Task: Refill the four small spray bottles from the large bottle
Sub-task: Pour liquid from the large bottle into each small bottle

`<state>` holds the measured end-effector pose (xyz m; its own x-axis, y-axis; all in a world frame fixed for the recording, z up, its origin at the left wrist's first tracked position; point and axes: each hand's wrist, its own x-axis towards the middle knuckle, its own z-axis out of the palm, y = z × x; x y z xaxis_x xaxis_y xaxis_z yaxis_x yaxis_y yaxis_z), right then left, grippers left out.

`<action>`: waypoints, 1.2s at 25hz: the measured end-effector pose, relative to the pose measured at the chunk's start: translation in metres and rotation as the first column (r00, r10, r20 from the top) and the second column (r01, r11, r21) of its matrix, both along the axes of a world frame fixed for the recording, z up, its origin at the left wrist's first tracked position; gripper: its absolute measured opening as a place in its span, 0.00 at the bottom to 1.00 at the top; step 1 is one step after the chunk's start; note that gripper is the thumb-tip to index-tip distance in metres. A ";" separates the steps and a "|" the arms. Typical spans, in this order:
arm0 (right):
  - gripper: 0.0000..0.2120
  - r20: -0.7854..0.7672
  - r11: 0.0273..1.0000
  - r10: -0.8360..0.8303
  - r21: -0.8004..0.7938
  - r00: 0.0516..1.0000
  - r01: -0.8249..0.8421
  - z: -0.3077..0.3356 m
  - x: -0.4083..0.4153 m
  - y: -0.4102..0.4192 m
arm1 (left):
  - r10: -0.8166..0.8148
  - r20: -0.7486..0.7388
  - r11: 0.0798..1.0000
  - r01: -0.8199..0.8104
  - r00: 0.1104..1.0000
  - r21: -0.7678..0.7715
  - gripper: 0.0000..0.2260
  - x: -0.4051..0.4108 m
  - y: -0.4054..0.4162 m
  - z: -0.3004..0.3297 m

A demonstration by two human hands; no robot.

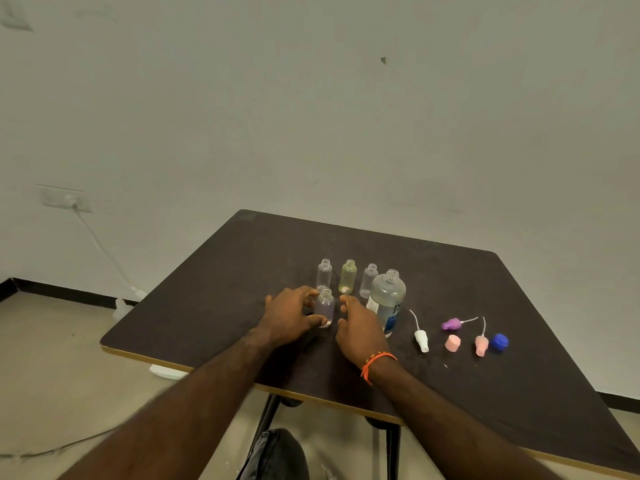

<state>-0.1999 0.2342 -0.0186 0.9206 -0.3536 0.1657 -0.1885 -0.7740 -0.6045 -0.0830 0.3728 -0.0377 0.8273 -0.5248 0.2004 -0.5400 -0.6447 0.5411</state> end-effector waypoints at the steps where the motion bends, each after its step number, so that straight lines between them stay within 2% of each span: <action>1: 0.23 -0.010 1.000 -0.027 0.011 1.000 0.027 0.001 0.007 0.000 | -0.004 0.001 1.000 0.004 1.000 -0.001 0.30 0.001 0.000 0.000; 8: 0.19 0.000 0.999 -0.034 0.031 0.999 0.034 0.004 0.017 0.004 | -0.058 -0.003 0.998 0.058 0.998 0.016 0.23 0.003 -0.002 -0.005; 13: 0.21 -0.008 0.998 -0.038 0.046 0.999 0.039 0.002 0.019 0.006 | -0.041 0.026 0.999 0.041 0.999 0.020 0.20 0.005 -0.003 -0.005; 19: 0.24 -0.024 1.000 0.013 -0.010 1.000 -0.013 -0.003 0.014 0.010 | 0.093 0.064 0.993 -0.098 0.994 0.068 0.19 0.016 0.002 0.001; 25: 0.23 -0.053 0.998 0.049 -0.031 0.997 -0.050 -0.006 0.027 0.015 | 0.259 0.008 0.961 -0.259 0.966 0.098 0.18 0.041 0.012 0.008; 30: 0.21 -0.040 0.992 0.079 -0.099 0.996 -0.083 -0.010 0.031 0.021 | 0.281 -0.070 0.958 -0.275 0.957 0.081 0.20 0.058 0.015 0.008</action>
